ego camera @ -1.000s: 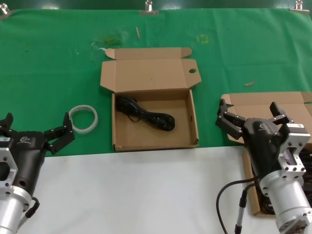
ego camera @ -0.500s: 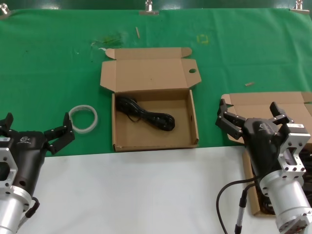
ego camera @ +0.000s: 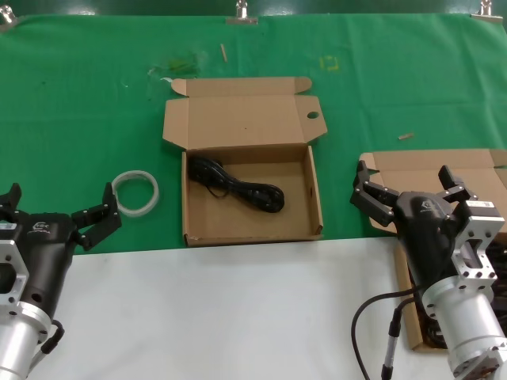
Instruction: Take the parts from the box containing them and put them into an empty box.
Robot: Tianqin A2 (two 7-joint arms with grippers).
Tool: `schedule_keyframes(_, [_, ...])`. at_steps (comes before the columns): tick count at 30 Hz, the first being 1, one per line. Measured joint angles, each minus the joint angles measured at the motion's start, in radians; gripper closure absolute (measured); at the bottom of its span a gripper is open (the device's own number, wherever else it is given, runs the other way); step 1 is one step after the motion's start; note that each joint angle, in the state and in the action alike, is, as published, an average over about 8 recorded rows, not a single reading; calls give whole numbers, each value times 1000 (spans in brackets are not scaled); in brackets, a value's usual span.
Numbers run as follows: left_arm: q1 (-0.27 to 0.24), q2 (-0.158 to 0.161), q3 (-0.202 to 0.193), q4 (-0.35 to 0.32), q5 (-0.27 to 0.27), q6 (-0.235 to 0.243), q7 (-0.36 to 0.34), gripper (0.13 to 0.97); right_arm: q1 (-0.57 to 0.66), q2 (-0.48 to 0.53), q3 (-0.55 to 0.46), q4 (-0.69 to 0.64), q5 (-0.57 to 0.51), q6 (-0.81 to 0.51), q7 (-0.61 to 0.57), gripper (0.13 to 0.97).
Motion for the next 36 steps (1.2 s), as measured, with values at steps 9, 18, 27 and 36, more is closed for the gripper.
schedule_keyframes(9, [0, 0, 0, 0, 0, 0, 0, 132, 0, 0, 0, 0, 0, 0, 0, 129])
schedule_keyframes(18, [0, 0, 0, 0, 0, 0, 0, 132, 0, 0, 0, 0, 0, 0, 0, 129])
schedule_keyframes(27, [0, 0, 0, 0, 0, 0, 0, 132, 0, 0, 0, 0, 0, 0, 0, 129])
schedule_keyframes(36, [0, 0, 0, 0, 0, 0, 0, 132, 0, 0, 0, 0, 0, 0, 0, 129])
